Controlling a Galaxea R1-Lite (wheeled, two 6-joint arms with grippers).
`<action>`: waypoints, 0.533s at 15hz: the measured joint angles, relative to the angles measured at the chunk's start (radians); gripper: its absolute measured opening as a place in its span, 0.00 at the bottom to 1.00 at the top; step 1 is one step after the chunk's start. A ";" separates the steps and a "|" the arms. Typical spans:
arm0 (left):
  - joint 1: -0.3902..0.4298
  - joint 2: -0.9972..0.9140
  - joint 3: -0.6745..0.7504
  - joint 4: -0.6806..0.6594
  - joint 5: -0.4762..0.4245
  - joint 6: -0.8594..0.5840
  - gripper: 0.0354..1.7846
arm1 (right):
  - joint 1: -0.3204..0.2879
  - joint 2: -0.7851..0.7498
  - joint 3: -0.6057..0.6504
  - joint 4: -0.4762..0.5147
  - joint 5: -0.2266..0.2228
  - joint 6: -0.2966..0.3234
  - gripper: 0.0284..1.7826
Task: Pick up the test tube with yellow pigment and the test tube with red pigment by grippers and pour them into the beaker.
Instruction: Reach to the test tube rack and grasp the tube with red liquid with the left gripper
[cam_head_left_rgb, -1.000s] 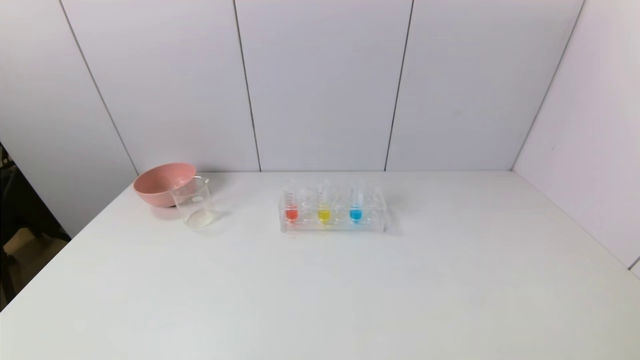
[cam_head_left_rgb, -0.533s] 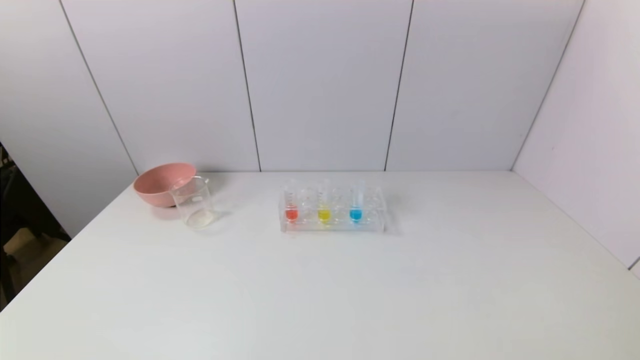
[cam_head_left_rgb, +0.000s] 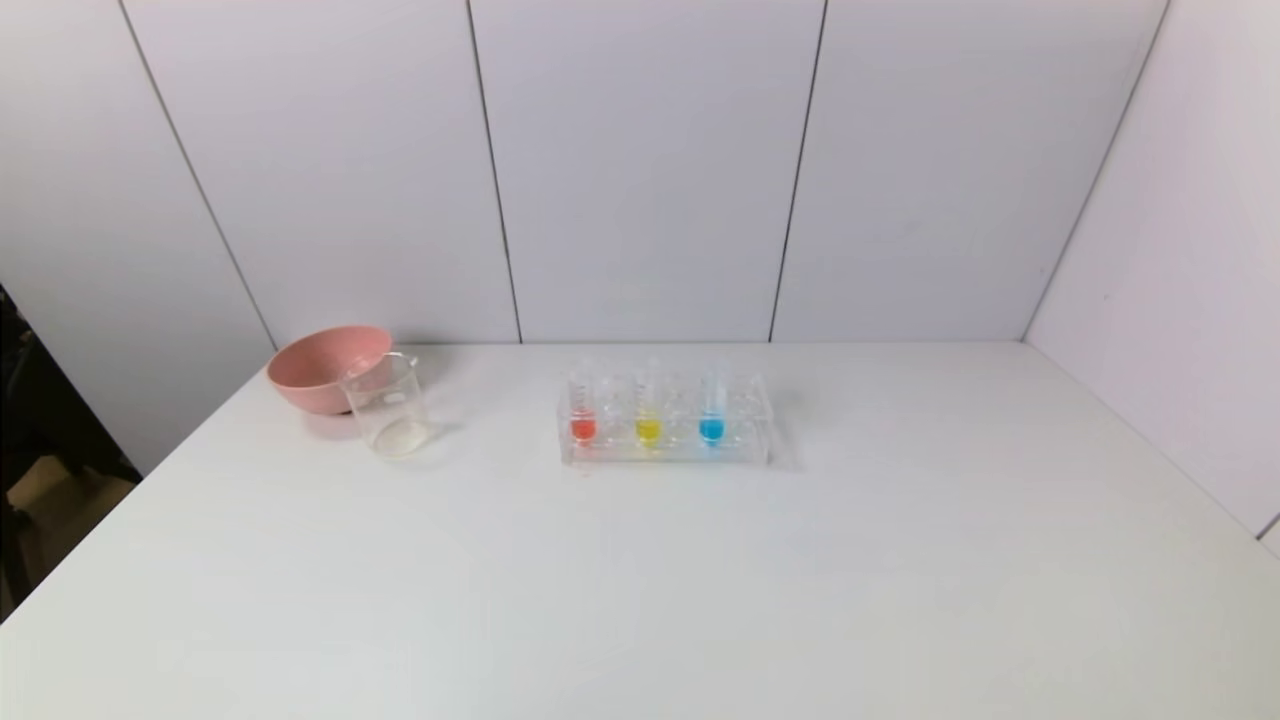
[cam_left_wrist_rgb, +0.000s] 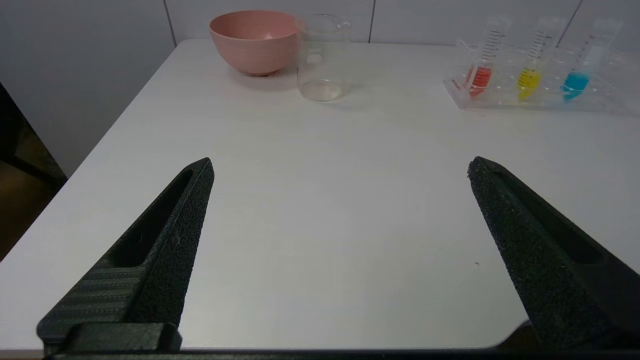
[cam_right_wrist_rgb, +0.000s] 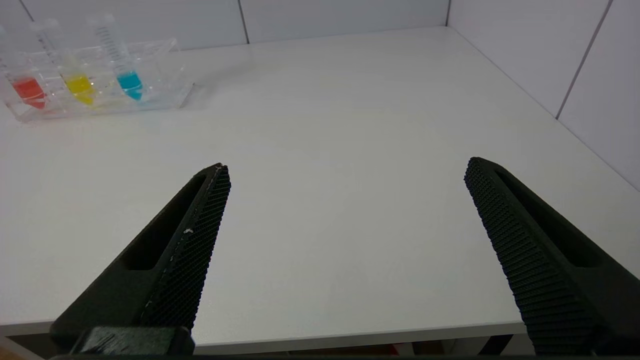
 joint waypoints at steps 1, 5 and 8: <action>-0.013 0.045 -0.032 -0.004 -0.001 -0.008 0.99 | 0.000 0.000 0.000 0.000 0.000 0.000 0.96; -0.074 0.265 -0.152 -0.066 -0.006 -0.019 0.99 | 0.000 0.000 0.000 0.000 0.000 0.000 0.96; -0.091 0.457 -0.215 -0.159 -0.038 -0.019 0.99 | 0.000 0.000 0.000 0.000 0.000 0.000 0.96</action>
